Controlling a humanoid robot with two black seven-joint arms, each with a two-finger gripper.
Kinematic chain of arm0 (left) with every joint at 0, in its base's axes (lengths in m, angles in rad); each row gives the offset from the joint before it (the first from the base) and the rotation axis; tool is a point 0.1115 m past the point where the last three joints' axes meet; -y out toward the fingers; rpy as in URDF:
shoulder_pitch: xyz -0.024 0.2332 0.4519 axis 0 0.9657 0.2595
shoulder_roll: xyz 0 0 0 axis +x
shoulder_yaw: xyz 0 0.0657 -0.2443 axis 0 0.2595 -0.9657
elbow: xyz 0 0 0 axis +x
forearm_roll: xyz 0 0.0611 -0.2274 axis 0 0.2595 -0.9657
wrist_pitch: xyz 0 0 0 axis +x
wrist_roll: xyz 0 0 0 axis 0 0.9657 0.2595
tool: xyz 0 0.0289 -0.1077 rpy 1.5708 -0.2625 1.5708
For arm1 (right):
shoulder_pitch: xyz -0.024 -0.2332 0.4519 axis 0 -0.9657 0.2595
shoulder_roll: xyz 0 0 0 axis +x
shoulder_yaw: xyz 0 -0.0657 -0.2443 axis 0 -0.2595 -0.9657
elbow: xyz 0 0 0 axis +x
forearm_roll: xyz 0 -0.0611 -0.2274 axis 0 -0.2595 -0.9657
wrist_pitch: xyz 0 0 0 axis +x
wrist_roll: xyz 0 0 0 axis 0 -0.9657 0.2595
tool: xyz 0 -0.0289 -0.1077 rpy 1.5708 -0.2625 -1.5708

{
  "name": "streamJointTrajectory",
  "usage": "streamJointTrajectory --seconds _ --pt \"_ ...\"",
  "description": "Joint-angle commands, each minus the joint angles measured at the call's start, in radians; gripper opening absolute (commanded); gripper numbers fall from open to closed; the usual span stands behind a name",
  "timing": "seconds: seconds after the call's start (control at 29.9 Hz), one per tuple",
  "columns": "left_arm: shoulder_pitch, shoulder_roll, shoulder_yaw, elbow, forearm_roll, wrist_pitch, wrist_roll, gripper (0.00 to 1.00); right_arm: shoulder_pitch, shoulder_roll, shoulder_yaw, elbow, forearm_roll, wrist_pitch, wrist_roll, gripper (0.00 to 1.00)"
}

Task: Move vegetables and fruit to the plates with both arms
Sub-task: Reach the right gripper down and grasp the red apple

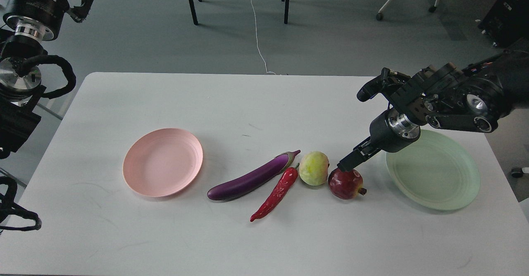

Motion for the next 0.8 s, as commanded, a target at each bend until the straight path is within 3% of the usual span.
streamJointTrajectory --seconds 0.0,0.77 --pt "0.001 -0.004 0.002 -0.001 0.002 0.0 0.0 0.98 -0.014 -0.002 0.003 -0.002 -0.002 -0.001 0.0 0.99" --pt "-0.001 -0.009 -0.001 0.0 -0.002 0.0 -0.003 0.98 -0.118 0.069 0.007 -0.047 0.001 -0.038 0.0 0.93"
